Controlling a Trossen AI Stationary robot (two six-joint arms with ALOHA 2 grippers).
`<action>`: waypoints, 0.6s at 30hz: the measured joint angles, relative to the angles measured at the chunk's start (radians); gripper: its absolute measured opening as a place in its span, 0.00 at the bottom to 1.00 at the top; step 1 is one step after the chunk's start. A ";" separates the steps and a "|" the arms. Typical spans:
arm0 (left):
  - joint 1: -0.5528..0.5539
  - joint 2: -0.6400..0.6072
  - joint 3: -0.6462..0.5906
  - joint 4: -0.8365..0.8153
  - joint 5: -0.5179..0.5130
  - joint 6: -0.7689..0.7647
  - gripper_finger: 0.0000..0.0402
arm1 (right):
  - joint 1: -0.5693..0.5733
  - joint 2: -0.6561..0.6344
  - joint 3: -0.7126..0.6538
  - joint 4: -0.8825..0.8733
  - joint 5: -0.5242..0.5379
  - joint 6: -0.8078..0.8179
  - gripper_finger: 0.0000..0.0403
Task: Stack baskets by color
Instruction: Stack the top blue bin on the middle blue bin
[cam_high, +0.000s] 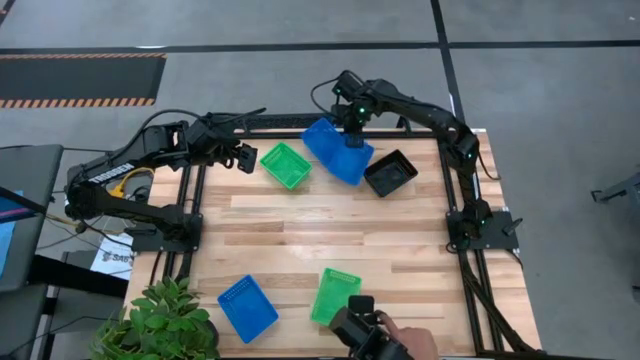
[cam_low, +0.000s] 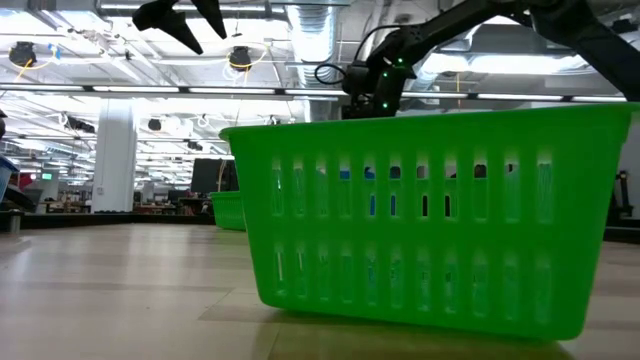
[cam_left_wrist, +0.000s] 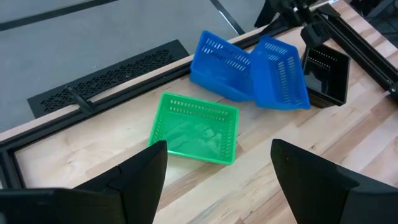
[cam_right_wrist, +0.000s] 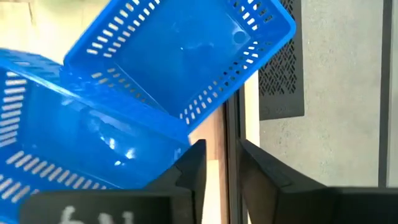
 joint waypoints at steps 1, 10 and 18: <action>0.000 0.000 0.000 0.000 0.000 0.000 0.68 | 0.001 0.000 0.000 -0.002 0.000 0.003 0.30; 0.000 0.000 0.000 0.000 0.000 0.000 0.68 | -0.051 0.000 0.000 -0.069 -0.136 0.161 0.46; 0.000 0.000 0.000 -0.002 0.000 0.000 0.68 | -0.109 -0.018 0.000 -0.182 -0.314 0.238 0.54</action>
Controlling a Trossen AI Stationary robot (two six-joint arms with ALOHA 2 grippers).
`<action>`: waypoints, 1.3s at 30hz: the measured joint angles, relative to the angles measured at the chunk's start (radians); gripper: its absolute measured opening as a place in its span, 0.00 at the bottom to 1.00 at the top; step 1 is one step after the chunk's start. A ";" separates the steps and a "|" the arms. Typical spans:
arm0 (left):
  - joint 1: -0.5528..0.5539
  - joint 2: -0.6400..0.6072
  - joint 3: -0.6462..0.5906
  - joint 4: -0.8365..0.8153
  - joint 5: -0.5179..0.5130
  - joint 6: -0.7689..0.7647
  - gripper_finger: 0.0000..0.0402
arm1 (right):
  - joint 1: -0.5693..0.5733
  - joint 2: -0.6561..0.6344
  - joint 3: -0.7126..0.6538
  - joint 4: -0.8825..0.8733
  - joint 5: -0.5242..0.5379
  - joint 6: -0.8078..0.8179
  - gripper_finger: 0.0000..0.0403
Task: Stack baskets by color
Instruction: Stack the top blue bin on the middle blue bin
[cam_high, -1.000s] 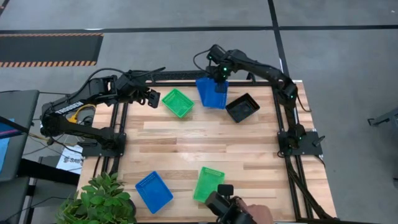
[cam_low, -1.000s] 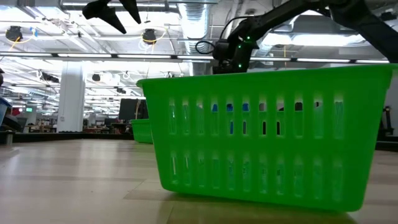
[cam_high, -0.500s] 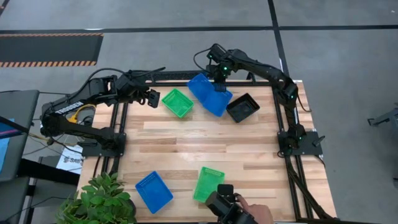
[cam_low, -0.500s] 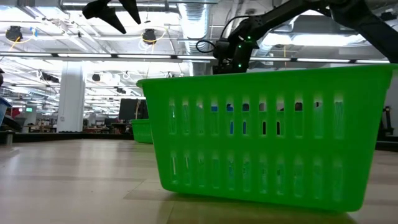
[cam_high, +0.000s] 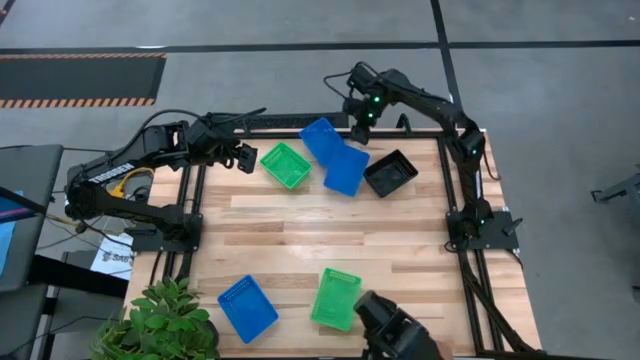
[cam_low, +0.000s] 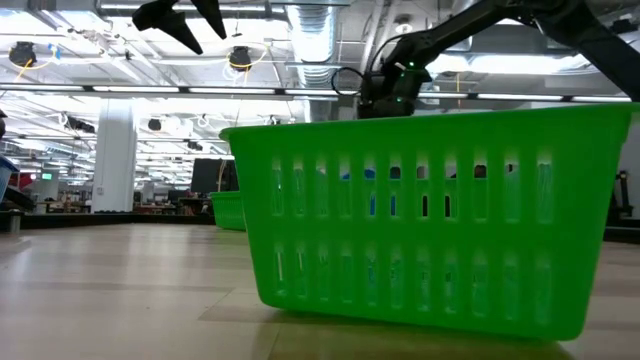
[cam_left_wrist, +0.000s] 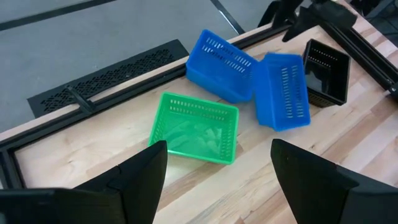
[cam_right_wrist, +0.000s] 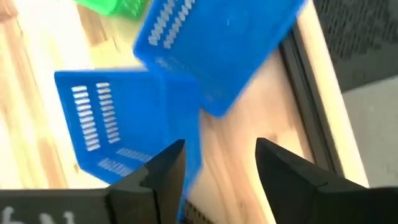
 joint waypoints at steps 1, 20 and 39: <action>0.000 0.000 0.000 0.000 0.000 0.000 0.68 | -0.003 -0.001 0.000 -0.015 -0.001 -0.006 0.54; 0.000 0.000 0.000 -0.014 -0.026 -0.011 0.68 | 0.167 -0.015 -0.023 0.031 0.049 -0.056 0.54; 0.000 0.000 0.000 -0.014 -0.027 -0.039 0.68 | 0.104 -0.013 -0.086 0.357 0.252 0.223 0.52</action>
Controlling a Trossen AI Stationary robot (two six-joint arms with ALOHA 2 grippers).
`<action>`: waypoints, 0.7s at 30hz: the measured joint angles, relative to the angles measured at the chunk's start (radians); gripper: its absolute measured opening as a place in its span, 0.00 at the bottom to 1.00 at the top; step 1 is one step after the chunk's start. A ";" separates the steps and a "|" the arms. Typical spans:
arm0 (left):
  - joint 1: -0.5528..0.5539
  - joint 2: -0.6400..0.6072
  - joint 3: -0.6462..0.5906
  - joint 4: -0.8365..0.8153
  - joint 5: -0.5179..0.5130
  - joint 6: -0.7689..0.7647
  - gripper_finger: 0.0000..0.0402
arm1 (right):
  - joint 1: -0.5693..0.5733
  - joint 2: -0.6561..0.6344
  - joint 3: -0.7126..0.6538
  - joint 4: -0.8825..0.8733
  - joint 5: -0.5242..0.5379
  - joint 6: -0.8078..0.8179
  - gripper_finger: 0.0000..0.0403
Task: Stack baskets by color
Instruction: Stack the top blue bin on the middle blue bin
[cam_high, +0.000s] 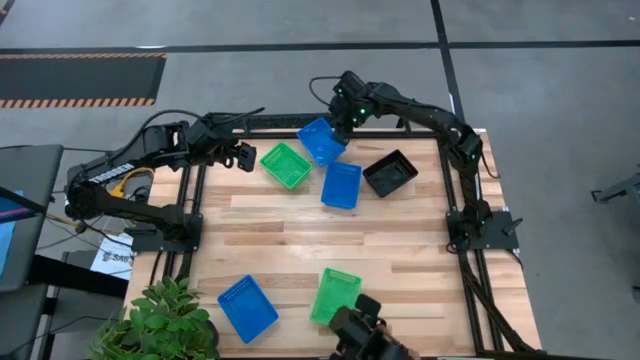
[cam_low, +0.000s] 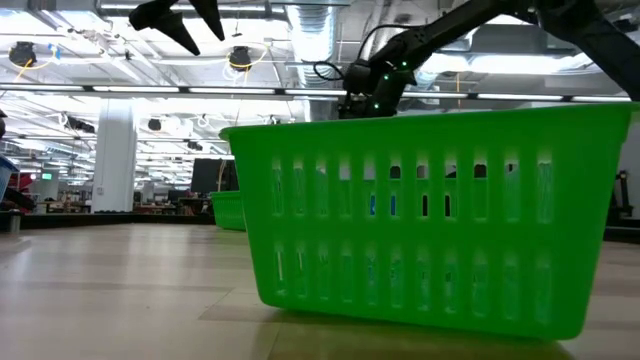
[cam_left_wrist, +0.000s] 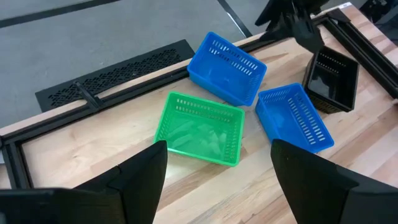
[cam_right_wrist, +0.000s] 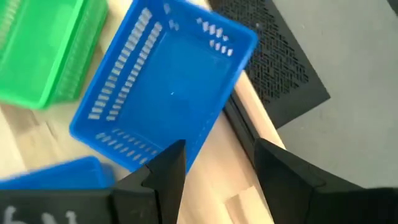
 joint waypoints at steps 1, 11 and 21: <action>0.000 0.000 0.000 0.000 0.000 -0.002 0.68 | -0.008 0.000 0.000 -0.003 -0.010 0.029 0.52; 0.000 0.000 0.000 0.000 0.003 -0.013 0.68 | -0.005 0.064 -0.001 -0.037 -0.044 0.115 0.52; 0.000 0.000 0.000 -0.003 0.014 -0.012 0.68 | 0.009 0.118 0.000 -0.042 -0.049 0.123 0.50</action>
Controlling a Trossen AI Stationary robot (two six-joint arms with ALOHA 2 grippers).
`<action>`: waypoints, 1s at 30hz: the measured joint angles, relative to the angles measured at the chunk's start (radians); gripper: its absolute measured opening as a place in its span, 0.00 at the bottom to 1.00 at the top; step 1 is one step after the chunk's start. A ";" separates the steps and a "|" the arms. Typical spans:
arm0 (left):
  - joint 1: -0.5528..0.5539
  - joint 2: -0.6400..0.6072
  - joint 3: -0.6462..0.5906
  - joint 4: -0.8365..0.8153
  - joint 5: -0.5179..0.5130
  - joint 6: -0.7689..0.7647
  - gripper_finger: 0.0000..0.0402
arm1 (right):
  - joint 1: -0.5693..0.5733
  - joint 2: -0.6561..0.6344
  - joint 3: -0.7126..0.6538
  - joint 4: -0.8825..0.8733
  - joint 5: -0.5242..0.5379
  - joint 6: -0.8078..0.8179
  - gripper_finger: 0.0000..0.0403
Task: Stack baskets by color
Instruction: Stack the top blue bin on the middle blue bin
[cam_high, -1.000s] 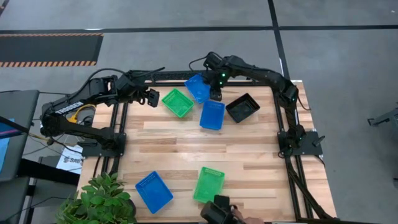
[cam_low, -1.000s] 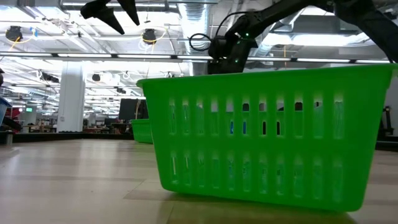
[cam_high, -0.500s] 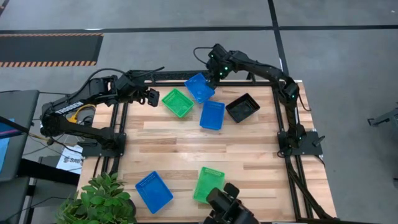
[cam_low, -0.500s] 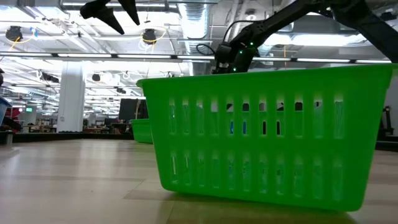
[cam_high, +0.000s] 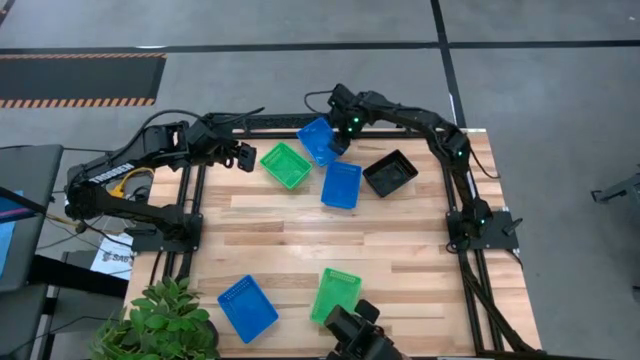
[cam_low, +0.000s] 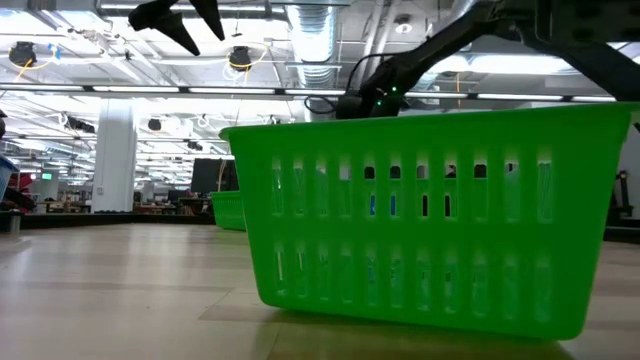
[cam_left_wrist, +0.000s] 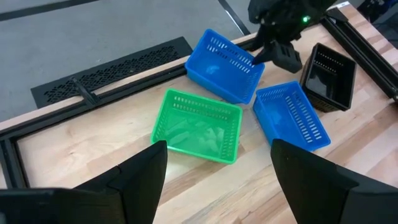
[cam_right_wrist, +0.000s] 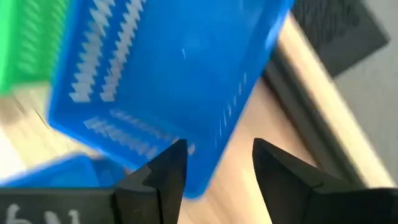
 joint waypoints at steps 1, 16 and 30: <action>0.000 0.000 0.000 0.000 -0.001 0.004 0.68 | 0.000 -0.002 0.002 0.013 0.000 0.001 0.48; 0.000 0.000 0.000 -0.002 -0.006 0.026 0.68 | 0.000 -0.002 0.002 0.033 0.000 0.023 0.20; 0.000 0.000 0.000 -0.007 0.000 0.037 0.68 | 0.010 0.043 0.003 0.043 0.000 0.075 0.42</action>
